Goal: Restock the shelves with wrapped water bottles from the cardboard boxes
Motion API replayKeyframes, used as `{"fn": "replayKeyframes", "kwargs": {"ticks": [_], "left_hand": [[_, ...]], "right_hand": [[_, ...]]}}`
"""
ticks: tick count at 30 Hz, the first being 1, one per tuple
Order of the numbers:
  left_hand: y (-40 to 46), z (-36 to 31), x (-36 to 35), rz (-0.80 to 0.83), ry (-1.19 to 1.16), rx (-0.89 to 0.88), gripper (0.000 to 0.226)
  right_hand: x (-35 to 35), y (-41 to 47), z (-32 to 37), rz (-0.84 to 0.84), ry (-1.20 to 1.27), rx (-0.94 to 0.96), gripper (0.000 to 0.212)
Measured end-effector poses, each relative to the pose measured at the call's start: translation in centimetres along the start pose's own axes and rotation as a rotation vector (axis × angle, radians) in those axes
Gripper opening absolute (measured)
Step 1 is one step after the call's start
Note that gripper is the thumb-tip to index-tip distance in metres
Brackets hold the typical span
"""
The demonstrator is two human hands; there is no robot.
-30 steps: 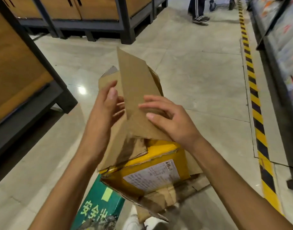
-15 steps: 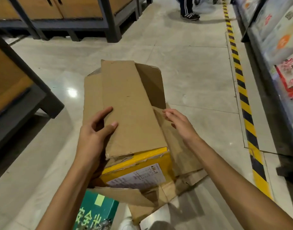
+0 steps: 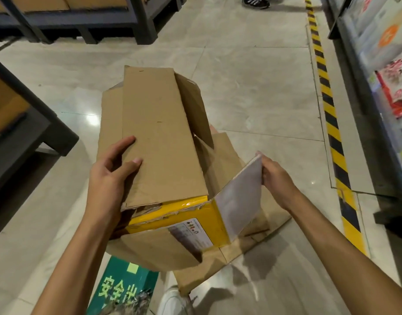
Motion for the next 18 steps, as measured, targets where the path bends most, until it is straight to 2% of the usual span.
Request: {"fn": "replayKeyframes", "kwargs": {"ticks": [1,2,3,6,8,11,13,16,18], "left_hand": [[0.2,0.0,-0.2,0.011,0.003,-0.005,0.044],[0.3,0.0,-0.5,0.024,0.008,-0.009,0.044],[0.4,-0.1,-0.9,0.047,0.016,-0.010,0.044],[0.7,-0.5,-2.3,0.120,0.054,-0.019,0.045],[0.7,-0.8,-3.3,0.161,0.082,-0.041,0.045],[0.7,-1.0,-4.2,0.195,0.121,-0.070,0.045],[0.5,-1.0,-4.4,0.190,0.121,-0.075,0.046],[-0.2,-1.0,-4.1,0.185,0.144,-0.069,0.047],[-0.5,-0.9,-3.8,0.178,0.166,-0.070,0.047]], "right_hand": [[1.1,-0.6,-0.4,0.035,0.019,-0.058,0.044],[2.0,-1.0,-0.8,0.081,0.007,-0.104,0.050],[2.9,-1.4,-1.1,0.136,-0.014,-0.158,0.043],[4.5,-1.8,-1.2,0.426,-0.127,-0.219,0.062],[4.4,-1.4,-0.5,0.622,-0.356,-0.248,0.050],[2.8,1.0,0.5,0.776,-0.696,-0.274,0.032],[1.4,3.6,0.8,0.819,-0.776,-0.264,0.040],[-0.8,6.8,3.1,0.696,-0.720,-0.270,0.071],[-2.1,9.2,5.1,0.711,-0.713,-0.270,0.086]]}}
Point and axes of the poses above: each hand's wrist, its own y-axis towards the middle knuckle, its own x-axis out of the back of the hand, z = x × y, the point moved 1 cm from there along y, towards the middle knuckle, and after that the axes turned 3 degrees about y, right-handed, at the moved point
